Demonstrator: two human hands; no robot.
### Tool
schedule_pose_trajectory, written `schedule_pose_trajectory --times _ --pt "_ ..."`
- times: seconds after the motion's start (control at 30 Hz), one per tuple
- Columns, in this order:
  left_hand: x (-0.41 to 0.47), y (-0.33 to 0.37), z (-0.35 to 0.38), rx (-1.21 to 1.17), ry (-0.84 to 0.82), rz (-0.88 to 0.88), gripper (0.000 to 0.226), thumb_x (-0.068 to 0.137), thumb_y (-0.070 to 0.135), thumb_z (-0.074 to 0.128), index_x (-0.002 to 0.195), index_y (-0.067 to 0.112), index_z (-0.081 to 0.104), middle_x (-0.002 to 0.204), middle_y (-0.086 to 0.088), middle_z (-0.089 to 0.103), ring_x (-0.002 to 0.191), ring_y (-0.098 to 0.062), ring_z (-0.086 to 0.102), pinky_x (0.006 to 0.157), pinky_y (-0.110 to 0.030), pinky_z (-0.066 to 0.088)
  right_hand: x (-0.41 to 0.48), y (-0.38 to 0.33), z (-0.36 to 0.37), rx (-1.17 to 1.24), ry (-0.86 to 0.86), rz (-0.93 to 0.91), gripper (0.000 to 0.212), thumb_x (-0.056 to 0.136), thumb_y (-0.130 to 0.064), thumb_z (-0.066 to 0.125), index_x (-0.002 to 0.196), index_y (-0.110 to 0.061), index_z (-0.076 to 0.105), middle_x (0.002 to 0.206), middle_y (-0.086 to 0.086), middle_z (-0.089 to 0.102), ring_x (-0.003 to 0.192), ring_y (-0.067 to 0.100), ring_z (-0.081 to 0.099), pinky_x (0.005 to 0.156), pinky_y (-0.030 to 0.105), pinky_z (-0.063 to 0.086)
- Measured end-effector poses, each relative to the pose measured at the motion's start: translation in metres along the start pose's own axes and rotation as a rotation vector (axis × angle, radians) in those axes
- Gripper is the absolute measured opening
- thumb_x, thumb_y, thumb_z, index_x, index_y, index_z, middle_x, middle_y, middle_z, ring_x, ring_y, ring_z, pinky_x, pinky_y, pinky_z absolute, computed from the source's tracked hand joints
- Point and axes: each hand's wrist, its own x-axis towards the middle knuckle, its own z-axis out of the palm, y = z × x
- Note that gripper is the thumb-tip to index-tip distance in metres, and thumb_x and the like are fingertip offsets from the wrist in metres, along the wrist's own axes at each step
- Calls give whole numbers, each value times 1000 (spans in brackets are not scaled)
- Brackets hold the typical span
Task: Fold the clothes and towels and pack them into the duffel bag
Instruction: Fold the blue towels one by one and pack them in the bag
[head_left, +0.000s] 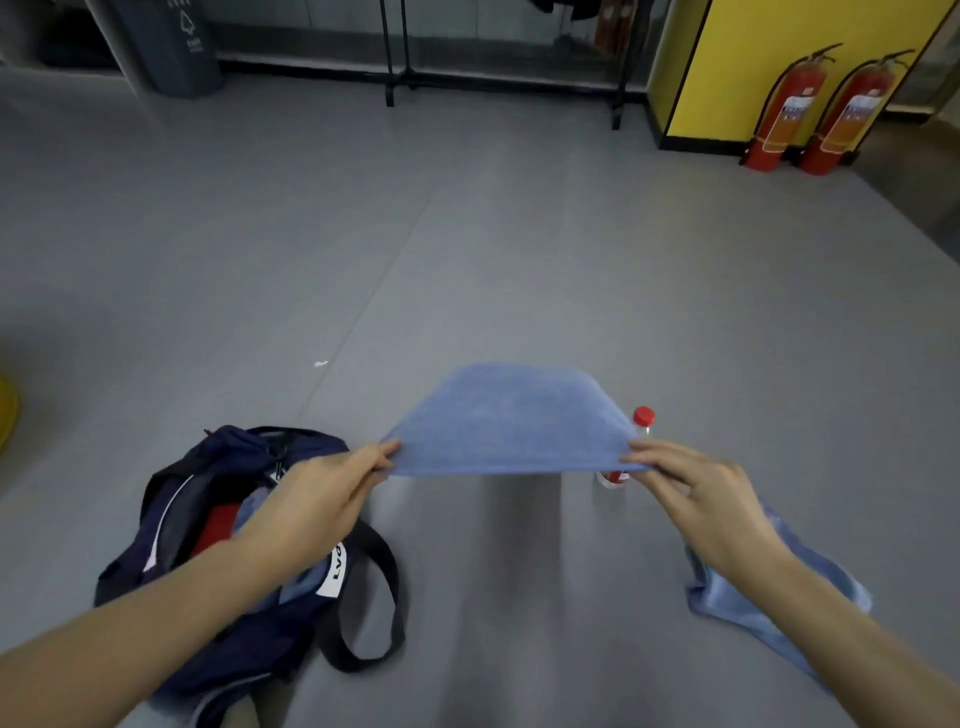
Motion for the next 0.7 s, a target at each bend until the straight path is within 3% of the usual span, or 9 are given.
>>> schedule_pose_trajectory --times 0.1,0.17,0.23,0.33,0.43,0.5,0.6,0.63,0.7 --pt "-45 -11 57 40 -151 1 37 84 12 79 119 16 70 105 12 76 82 -8 73 68 -20 55 -42 35 52 -51 -132 55 22 85 -10 77 100 -26 79 112 -16 72 103 11 70 90 26 50" --pt "-71 -16 96 59 -299 -46 47 71 5 88 114 14 73 97 10 76 74 -6 72 63 -15 51 -72 56 89 -95 -213 61 26 79 -4 81 98 -21 79 110 -10 74 98 16 73 84 31 54" --pt "-96 -23 138 83 -427 -80 50 79 13 82 126 18 67 104 9 75 79 -7 71 67 -18 51 -100 77 127 -107 -292 72 32 71 0 86 95 -20 80 106 -7 76 95 17 74 74 32 60" --pt "-127 -35 198 81 -551 -222 46 99 21 58 144 24 52 132 7 65 107 -17 68 84 -30 53 -134 105 175 -132 -399 72 42 56 -2 95 88 -25 80 98 -8 77 87 13 74 66 25 57" --pt "-150 -32 226 95 -645 -196 43 69 22 91 109 23 74 110 10 74 93 -8 72 73 -21 55 -161 108 202 -170 -557 69 44 46 -20 102 81 -33 81 95 -11 77 84 9 74 63 21 56" --pt "-169 -31 242 192 -699 -88 43 46 25 100 82 23 77 103 3 76 93 -15 74 73 -25 59 -178 104 212 -222 -677 68 43 37 -33 103 72 -36 79 95 -11 77 82 10 75 56 22 58" --pt "-187 -30 245 250 -829 -27 39 41 32 94 75 25 75 107 0 75 94 -22 70 78 -34 59 -196 87 217 -276 -718 37 22 46 -37 89 61 -32 74 100 -1 77 81 16 76 68 24 58" --pt "-189 -29 242 265 -870 1 38 42 38 91 73 27 74 105 3 74 89 -20 68 77 -33 56 -196 80 218 -315 -785 56 17 53 -40 79 68 -33 76 109 5 75 87 17 75 74 25 58" --pt "-181 -27 235 272 -915 74 32 54 57 80 68 30 71 89 11 71 78 -15 64 75 -31 46 -185 67 213 -254 -1102 296 39 69 -43 63 102 -30 79 135 12 62 117 24 65 100 32 48"
